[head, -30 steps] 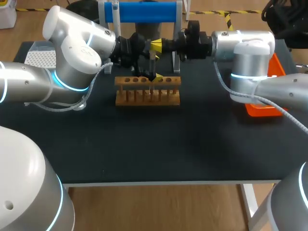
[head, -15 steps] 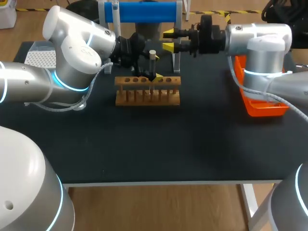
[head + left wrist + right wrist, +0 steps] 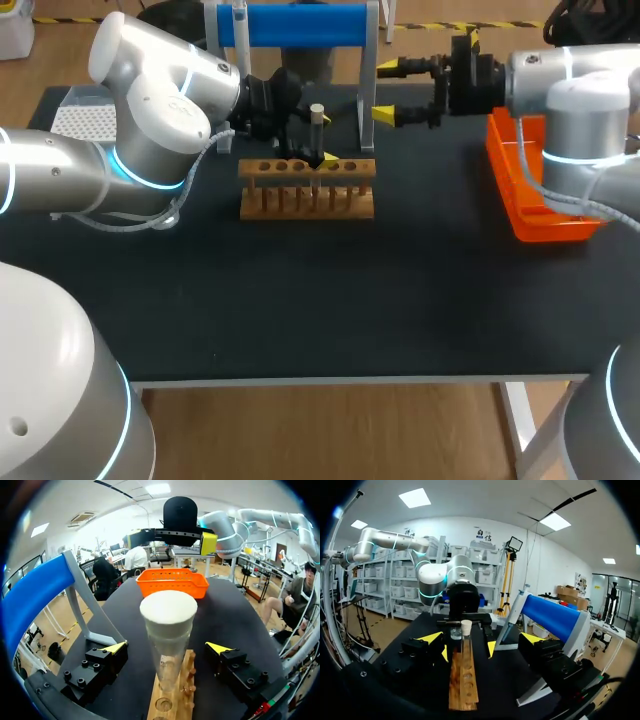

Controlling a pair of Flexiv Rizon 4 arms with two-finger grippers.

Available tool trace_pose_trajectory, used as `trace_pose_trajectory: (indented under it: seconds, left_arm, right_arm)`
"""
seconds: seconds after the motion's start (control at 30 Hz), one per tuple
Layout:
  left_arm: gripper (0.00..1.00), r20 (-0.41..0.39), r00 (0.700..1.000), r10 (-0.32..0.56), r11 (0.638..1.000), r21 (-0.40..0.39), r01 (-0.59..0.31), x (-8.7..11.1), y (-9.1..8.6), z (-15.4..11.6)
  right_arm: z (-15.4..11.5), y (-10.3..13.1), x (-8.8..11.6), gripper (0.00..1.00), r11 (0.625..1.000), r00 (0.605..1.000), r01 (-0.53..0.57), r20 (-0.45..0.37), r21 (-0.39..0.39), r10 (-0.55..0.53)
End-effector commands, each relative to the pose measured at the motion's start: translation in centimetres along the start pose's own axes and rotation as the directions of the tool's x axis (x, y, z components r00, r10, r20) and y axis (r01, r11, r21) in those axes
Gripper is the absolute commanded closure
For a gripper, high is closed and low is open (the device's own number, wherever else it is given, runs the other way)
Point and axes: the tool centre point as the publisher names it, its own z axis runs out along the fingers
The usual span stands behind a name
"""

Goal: Invert the test tube, pick up the pipette, mount the tip to pipette, aspirate from beaker and dispense into the tube, eject the tip, return the pipette, and cap with the stopper.

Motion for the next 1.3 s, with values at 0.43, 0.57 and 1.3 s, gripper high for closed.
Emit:
trace_pose_trajectory:
  seconds: [0.43,0.57,1.3]
  left_arm:
    - [0.0,-0.003,1.0,0.0,1.0,-0.001,0.0,-0.1,0.0,0.0]
    - [0.0,-0.003,1.0,0.0,1.0,-0.001,0.0,-0.1,0.0,0.0]
    - [0.0,0.072,0.996,-0.048,0.999,0.005,0.047,0.8,1.6,-2.4]
  right_arm:
    - [-1.4,-1.3,0.7,0.0,0.999,1.0,0.0,0.016,0.043,-0.001]
    - [-1.4,-1.3,0.7,0.0,0.999,1.0,0.0,0.016,0.043,-0.001]
    - [-1.4,-1.3,0.7,0.0,0.999,1.0,0.0,0.016,0.043,-0.001]
